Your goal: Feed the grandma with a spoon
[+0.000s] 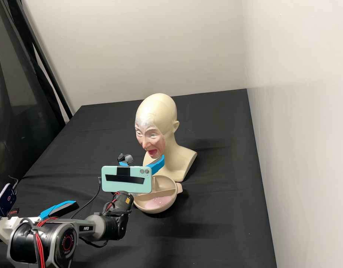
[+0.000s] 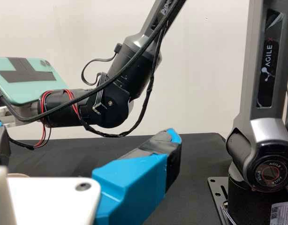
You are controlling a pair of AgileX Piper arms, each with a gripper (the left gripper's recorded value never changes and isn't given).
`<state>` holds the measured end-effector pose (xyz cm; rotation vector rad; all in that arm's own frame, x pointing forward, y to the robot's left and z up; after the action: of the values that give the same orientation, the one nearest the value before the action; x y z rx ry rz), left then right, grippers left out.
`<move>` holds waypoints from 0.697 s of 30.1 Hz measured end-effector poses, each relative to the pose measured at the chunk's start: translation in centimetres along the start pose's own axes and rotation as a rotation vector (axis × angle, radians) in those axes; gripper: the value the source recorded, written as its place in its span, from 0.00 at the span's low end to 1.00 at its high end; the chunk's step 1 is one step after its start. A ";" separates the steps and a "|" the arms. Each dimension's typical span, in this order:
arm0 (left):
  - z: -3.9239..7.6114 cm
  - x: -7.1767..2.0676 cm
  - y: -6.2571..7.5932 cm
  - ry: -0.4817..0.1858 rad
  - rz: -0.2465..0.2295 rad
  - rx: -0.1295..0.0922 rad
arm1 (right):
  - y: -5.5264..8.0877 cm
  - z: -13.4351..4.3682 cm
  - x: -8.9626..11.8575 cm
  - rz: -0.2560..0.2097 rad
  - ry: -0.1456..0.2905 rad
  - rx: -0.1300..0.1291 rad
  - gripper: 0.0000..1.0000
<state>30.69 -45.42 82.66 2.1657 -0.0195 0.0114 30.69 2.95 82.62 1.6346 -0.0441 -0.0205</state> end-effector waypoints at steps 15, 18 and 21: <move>0.0 0.00 0.0 0.000 0.000 0.000 | 0.0 0.0 0.0 0.000 0.000 0.000 1.00; -0.4 -0.07 0.0 0.008 -0.002 0.004 | 0.0 0.0 0.0 0.000 0.000 0.000 1.00; -1.6 -0.31 -0.4 0.049 -0.016 0.003 | 0.0 0.0 0.0 0.000 0.000 0.000 1.00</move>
<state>30.38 -43.89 83.23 2.1682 0.0262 0.0548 30.69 2.95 82.62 1.6346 -0.0441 -0.0205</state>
